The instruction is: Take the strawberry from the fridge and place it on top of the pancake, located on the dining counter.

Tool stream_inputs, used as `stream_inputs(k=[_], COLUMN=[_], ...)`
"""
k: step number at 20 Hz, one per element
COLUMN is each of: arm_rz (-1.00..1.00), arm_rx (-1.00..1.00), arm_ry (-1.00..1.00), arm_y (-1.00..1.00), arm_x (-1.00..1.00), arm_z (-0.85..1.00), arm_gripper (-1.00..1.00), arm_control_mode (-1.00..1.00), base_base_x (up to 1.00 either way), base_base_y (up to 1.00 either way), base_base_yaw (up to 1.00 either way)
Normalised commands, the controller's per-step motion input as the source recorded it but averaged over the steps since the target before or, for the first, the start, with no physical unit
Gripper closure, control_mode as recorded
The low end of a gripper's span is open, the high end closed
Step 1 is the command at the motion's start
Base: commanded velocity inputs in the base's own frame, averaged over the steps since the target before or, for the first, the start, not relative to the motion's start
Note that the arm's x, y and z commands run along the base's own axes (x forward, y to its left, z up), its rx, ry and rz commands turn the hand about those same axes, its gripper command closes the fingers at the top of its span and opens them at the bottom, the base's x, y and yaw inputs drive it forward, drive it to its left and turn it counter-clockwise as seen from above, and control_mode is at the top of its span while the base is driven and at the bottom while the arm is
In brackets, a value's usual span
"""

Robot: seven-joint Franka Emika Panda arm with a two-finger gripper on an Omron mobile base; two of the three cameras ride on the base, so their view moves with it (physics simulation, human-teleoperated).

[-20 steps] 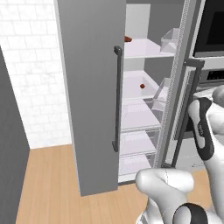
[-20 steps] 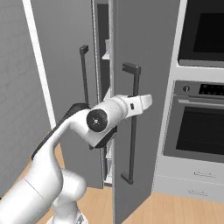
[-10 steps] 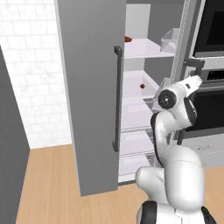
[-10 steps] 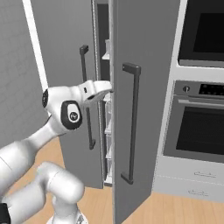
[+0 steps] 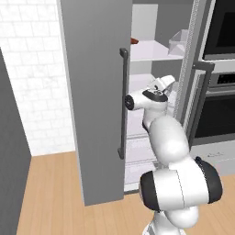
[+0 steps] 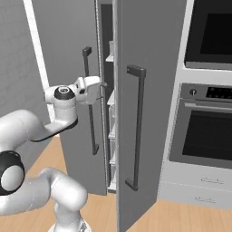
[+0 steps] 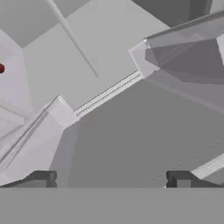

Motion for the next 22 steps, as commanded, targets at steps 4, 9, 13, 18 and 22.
stream_inputs(k=[4,9,13,18,22], arm_rz=[0.0,-0.01,-0.04,-0.04,-0.01], arm_rx=[-0.03,0.0,0.0,0.0,0.0], arm_ry=[0.01,0.0,0.0,0.0,0.01], arm_y=[0.0,-0.01,-0.16,-0.27,-0.43], arm_x=[0.93,0.73,0.48,0.46,0.38], arm_z=[-0.15,-0.08,0.0,0.0,0.0], arm_gripper=[-1.0,-1.0,-1.0,-1.0,-1.0], arm_control_mode=[-1.0,-1.0,-1.0,-1.0,-1.0], base_base_x=[0.0,0.0,0.0,0.0,0.0], base_base_y=[0.0,0.0,0.0,0.0,0.0], base_base_yaw=[0.0,0.0,0.0,0.0,0.0])
